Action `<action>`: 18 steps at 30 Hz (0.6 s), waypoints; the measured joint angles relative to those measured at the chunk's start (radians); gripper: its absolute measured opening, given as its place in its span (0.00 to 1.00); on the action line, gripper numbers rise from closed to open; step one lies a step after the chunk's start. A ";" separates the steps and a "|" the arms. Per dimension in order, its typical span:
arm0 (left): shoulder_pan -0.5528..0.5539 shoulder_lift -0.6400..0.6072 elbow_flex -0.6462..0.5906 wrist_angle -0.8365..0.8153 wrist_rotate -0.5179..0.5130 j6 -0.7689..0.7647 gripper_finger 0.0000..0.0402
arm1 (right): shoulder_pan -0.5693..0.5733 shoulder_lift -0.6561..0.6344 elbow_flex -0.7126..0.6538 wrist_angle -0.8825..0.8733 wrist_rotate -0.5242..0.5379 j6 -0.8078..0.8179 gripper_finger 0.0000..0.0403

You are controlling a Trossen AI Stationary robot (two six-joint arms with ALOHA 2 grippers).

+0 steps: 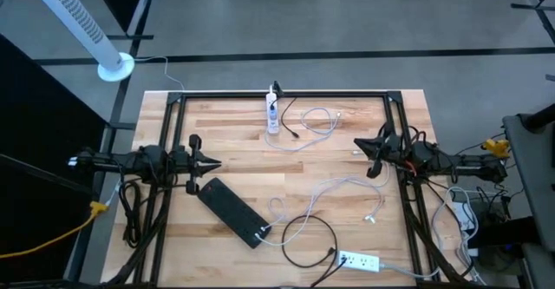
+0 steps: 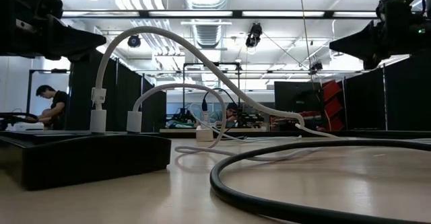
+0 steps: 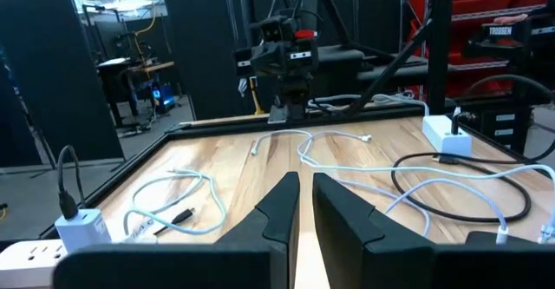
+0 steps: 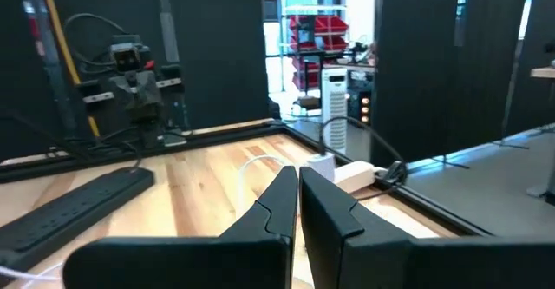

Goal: Plug in charger cables
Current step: Return to Home Position

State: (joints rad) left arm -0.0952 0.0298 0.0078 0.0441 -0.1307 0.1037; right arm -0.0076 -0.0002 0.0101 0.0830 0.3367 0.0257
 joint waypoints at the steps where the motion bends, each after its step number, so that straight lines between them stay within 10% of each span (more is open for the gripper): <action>1: 0.000 0.002 0.000 -0.002 0.000 0.000 0.06 | 0.006 0.000 0.000 0.000 0.000 0.000 0.00; 18: 0.000 0.009 0.000 0.000 0.000 0.000 0.06 | 0.010 0.000 0.000 0.001 0.000 0.000 0.00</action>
State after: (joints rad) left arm -0.0952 0.0389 0.0078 0.0437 -0.1307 0.1036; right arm 0.0021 -0.0002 0.0101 0.0837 0.3370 0.0257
